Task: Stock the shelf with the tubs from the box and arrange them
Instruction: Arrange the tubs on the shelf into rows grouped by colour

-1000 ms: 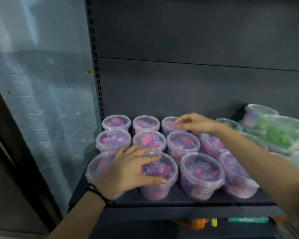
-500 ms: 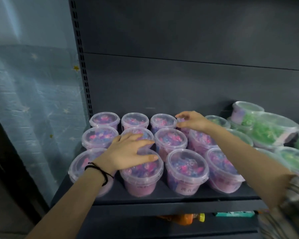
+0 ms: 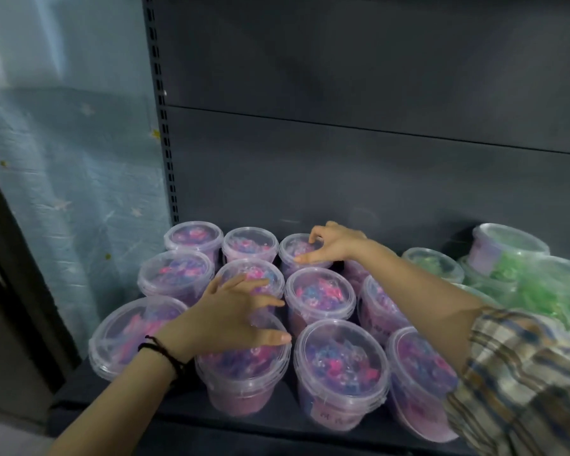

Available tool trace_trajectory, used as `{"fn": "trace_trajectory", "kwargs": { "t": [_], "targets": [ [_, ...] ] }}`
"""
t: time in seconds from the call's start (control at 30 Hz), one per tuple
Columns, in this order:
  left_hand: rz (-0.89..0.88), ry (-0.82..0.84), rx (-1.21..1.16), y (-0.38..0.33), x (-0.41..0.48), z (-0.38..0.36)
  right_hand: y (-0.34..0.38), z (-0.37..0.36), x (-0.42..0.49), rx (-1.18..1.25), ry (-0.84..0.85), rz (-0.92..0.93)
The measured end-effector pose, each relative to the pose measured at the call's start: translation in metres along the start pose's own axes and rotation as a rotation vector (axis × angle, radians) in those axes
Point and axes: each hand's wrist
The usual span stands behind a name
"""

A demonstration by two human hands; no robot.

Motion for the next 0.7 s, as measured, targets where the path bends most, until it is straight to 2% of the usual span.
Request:
{"fn": "trace_trajectory", "kwargs": {
  "t": [0.2, 0.33, 0.43, 0.57, 0.7],
  "targets": [
    [-0.036, -0.008, 0.000, 0.003, -0.001, 0.001, 0.004, -0.006, -0.003, -0.014, -0.001, 0.017],
    [-0.064, -0.048, -0.011, -0.007, -0.001, 0.000, -0.011, 0.000, -0.023, 0.208, -0.023, 0.238],
    [-0.146, -0.076, -0.044, -0.025, -0.002, -0.003, -0.027, 0.007, -0.051, 0.327, 0.075, 0.356],
    [-0.164, -0.017, -0.082, -0.048, -0.003, -0.006, -0.044, 0.001, -0.076, 0.214, 0.258, 0.422],
    [-0.211, -0.001, -0.029, -0.046, -0.004, -0.009, -0.054, -0.011, -0.082, 0.218, 0.216, 0.412]
  ]
}}
Point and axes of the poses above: each hand's wrist, its own x-axis towards the middle knuckle, its own z-axis out of the back of the hand, y = z × x, and after that the axes turned 6 degrees about -z, right-handed
